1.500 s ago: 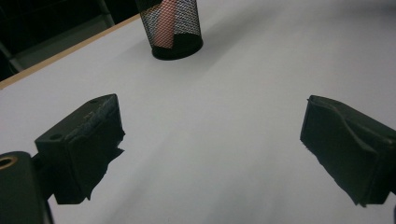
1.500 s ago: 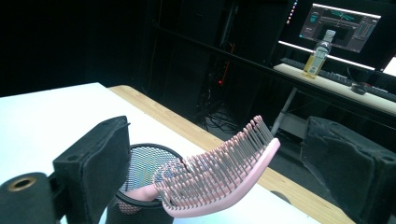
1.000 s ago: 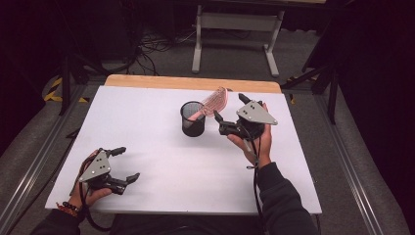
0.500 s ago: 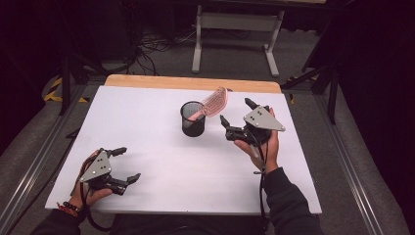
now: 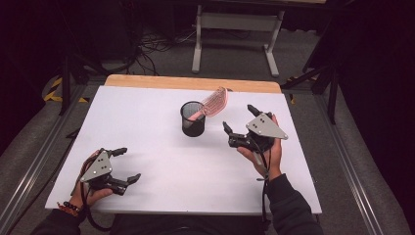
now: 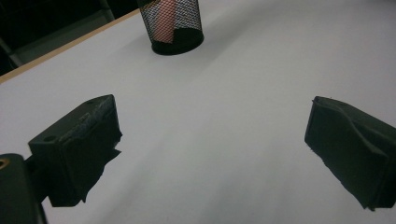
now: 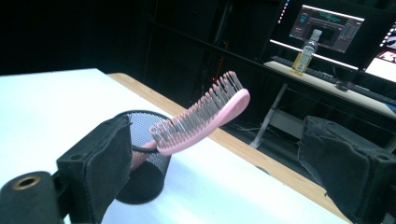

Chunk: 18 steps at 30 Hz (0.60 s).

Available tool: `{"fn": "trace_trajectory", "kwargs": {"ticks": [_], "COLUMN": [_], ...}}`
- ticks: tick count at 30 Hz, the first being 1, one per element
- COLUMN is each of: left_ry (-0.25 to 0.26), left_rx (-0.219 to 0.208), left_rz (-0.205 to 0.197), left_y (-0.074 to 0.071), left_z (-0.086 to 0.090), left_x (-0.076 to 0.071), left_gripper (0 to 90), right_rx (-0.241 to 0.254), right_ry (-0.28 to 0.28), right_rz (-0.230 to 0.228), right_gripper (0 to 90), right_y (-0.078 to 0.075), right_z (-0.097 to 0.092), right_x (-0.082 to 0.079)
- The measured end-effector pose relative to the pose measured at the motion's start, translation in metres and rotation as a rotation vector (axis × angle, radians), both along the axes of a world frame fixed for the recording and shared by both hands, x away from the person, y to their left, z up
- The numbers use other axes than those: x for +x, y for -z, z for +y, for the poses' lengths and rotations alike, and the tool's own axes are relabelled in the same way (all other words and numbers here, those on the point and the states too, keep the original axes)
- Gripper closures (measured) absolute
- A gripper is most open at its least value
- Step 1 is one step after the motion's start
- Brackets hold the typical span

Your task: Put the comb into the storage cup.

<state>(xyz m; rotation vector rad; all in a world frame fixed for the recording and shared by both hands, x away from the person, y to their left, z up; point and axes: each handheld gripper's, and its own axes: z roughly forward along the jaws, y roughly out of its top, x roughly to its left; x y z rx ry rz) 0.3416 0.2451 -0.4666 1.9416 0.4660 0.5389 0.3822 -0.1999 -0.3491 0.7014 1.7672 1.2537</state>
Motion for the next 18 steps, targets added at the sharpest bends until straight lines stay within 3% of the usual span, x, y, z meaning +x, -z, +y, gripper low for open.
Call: {"fn": "trace_trajectory", "kwargs": {"ticks": [7, 18], "left_ry": [-0.002, -0.005], "left_rx": [0.000, 0.007], "left_rz": [0.000, -0.001], "left_y": [0.000, 0.000], "left_z": [-0.001, -0.001], "left_x": [-0.001, -0.001], "left_gripper": [4.3, 5.1], "right_rx": [-0.004, -0.069], "right_ry": [-0.007, -0.016], "right_rz": [0.003, -0.006], "right_gripper": [11.0, 7.8], "right_y": [0.006, 0.018], "right_z": [-0.003, -0.001], "right_x": [-0.006, -0.012]}}
